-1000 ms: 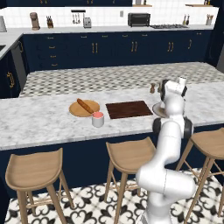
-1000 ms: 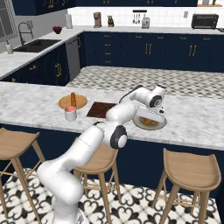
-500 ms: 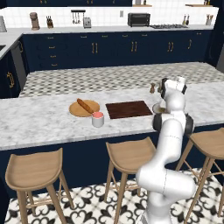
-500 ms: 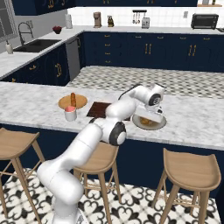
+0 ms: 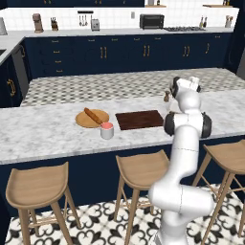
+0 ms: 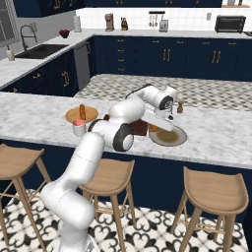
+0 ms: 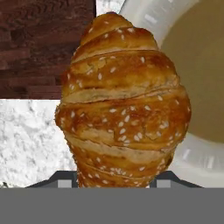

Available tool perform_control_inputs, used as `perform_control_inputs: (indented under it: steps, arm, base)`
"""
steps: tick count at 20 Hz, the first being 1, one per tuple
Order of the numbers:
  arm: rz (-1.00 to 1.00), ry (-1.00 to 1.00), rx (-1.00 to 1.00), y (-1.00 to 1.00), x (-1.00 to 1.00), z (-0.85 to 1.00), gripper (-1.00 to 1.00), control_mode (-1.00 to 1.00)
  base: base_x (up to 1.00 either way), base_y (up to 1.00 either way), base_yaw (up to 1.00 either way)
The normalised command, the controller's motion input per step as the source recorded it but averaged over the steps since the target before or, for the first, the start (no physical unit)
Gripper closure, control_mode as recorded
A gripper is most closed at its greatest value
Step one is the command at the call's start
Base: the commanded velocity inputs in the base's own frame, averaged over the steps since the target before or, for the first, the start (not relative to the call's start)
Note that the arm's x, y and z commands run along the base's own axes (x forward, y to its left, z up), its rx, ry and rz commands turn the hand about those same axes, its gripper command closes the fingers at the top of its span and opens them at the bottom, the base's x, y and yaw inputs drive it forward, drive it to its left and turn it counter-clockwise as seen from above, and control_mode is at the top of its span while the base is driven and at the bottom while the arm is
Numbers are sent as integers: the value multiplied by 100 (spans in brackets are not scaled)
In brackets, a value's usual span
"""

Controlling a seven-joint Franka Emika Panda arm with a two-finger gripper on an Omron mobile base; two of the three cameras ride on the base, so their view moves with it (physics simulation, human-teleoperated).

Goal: From the different types of pastries on the counter, select a croissant and place it on the cutting board. Then retrieve a jar of jam from the cabinet and place it alongside the croissant on the cutting board.

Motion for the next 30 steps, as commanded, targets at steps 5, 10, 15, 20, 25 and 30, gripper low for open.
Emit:
perform_control_inputs:
  steps: [5, 10, 15, 20, 25, 30]
  arm:
    - [0, 0, 0, 100, 0, 0, 100, -100]
    - [0, -4, 0, 98, 0, 3, 100, -100]
    - [0, -2, 0, 100, 0, 0, 100, -100]
    - [0, -2, 0, 93, 6, 1, 100, -100]
    - [0, -4, 2, 41, 45, 0, 100, -100]
    - [3, -9, 10, 2, 69, 0, 100, -100]
  base:
    - [0, 0, 0]
    - [0, 0, 0]
    - [0, 0, 0]
    - [0, 0, 0]
    - [0, 0, 0]
    - [0, 0, 0]
